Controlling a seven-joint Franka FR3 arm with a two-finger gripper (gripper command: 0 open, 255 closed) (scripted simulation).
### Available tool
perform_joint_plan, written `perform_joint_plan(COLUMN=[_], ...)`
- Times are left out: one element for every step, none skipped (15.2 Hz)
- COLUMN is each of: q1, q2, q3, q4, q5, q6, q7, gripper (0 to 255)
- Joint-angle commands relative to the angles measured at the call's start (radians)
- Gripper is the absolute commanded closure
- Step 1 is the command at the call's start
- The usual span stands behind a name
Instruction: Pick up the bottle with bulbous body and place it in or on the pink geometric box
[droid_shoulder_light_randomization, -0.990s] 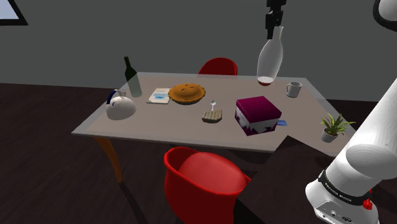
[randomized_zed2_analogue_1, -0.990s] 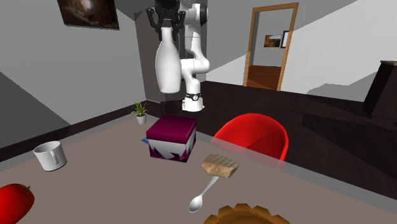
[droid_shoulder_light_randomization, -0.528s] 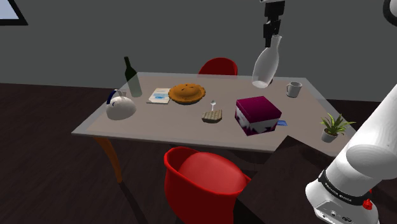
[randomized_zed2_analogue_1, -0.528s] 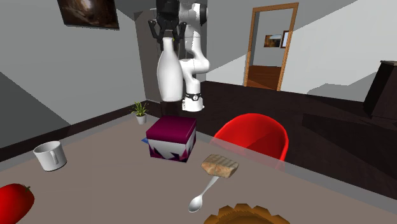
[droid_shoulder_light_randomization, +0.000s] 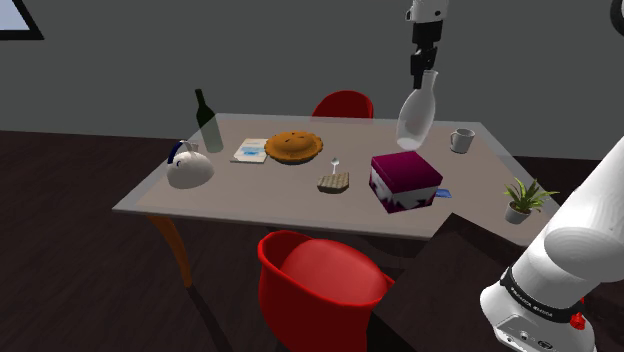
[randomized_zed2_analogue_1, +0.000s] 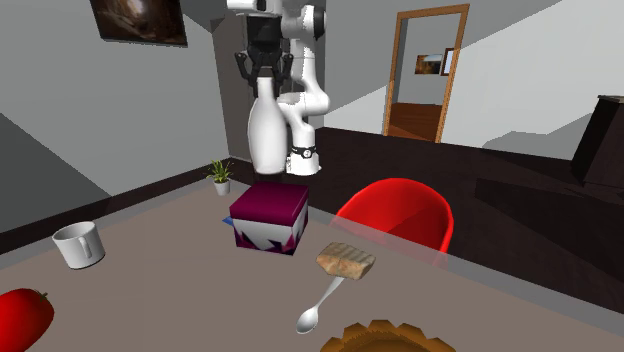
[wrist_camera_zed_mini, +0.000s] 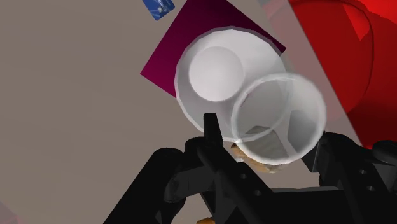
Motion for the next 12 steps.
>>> perform_joint_plan(q1=[0.0, 0.0, 0.0, 0.0, -0.001, -0.001, -0.001, -0.001, -0.001, -0.001, -0.001, -0.001], q2=[-0.008, -0.009, -0.011, -0.012, -0.012, -0.013, -0.013, -0.013, -0.013, -0.013, -0.012, -0.012], q3=[0.0, 0.0, 0.0, 0.0, 0.0, 0.0, -0.001, -0.001, -0.001, -0.001, -0.001, -0.002], q4=[-0.035, -0.051, -0.065, -0.08, -0.094, -0.108, -0.122, -0.136, -0.149, -0.162, -0.175, -0.187], q5=[-0.002, -0.003, -0.003, -0.003, -0.004, -0.004, -0.004, -0.004, -0.004, -0.005, -0.005, -0.005], q6=[0.029, 0.042, 0.056, 0.07, 0.083, 0.097, 0.11, 0.124, 0.137, 0.15, 0.164, 0.177], q7=[0.002, 0.003, 0.004, 0.005, 0.006, 0.006, 0.007, 0.008, 0.009, 0.009, 0.01, 0.01], gripper=[255, 255, 255, 255, 255, 255, 255, 255, 255, 255, 255, 255])
